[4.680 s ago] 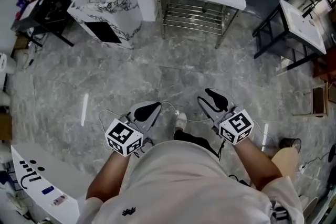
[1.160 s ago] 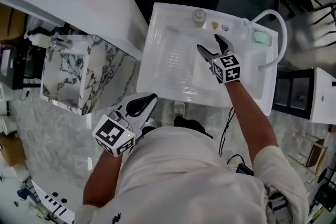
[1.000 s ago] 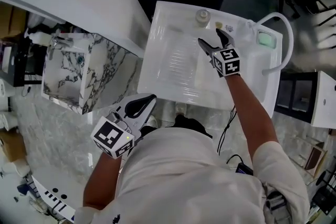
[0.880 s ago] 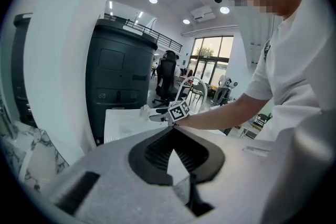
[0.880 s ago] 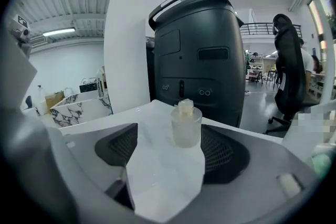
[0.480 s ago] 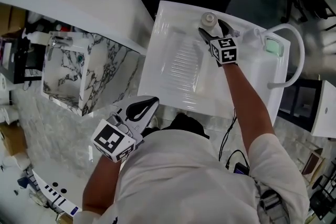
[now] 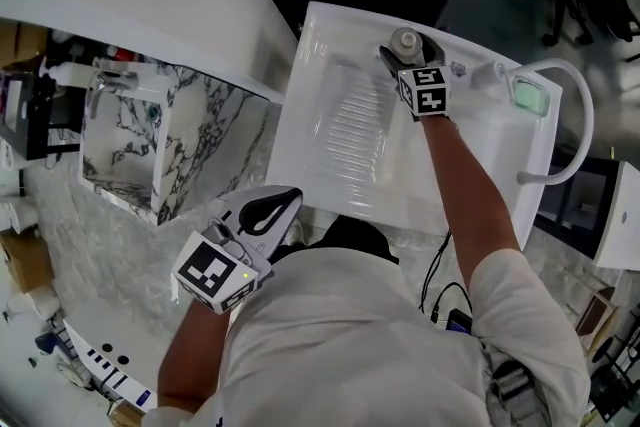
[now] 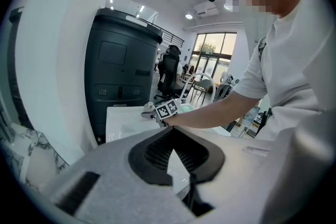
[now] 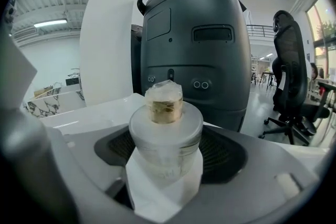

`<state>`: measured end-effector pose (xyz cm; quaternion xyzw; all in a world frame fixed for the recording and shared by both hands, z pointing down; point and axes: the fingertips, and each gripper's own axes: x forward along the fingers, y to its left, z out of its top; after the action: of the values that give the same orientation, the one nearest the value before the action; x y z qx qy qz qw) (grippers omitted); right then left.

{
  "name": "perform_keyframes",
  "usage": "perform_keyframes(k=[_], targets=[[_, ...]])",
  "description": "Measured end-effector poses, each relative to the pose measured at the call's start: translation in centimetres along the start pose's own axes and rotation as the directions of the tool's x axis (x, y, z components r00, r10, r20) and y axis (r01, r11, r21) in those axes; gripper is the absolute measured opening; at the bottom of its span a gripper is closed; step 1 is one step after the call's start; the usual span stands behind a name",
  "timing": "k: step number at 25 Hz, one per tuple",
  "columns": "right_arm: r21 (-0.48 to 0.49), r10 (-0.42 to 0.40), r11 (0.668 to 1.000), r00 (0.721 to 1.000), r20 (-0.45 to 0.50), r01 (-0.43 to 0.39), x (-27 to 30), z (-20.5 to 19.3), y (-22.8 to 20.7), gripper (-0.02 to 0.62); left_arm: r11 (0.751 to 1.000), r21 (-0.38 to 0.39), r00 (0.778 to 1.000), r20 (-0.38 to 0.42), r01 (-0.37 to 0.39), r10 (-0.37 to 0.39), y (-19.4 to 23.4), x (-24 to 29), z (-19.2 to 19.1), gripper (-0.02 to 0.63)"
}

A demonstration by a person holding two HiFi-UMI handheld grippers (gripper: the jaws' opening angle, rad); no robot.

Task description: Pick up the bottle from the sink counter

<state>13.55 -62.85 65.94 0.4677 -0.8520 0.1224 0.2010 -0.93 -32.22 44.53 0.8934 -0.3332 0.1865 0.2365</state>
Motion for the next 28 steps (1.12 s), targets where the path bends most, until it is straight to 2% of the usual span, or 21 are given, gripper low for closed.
perform_keyframes(k=[8,22,28], targets=[[-0.066,-0.055,0.996,0.998,-0.02,0.053,1.0,-0.1,-0.2,0.348,1.0,-0.012,1.0,-0.003,-0.015,0.015,1.3,0.0,-0.2,0.006],[-0.043,-0.023,0.999,0.999,-0.045,0.021,1.3,0.3,0.1,0.347,1.0,-0.018,1.0,0.011,-0.022,0.022,2.0,-1.0,-0.5,0.006],[-0.041,0.003,0.999,1.0,-0.025,-0.004,0.0,2.4,1.6,0.347,1.0,-0.016,0.999,0.032,-0.013,0.014,1.8,-2.0,-0.7,0.006]])
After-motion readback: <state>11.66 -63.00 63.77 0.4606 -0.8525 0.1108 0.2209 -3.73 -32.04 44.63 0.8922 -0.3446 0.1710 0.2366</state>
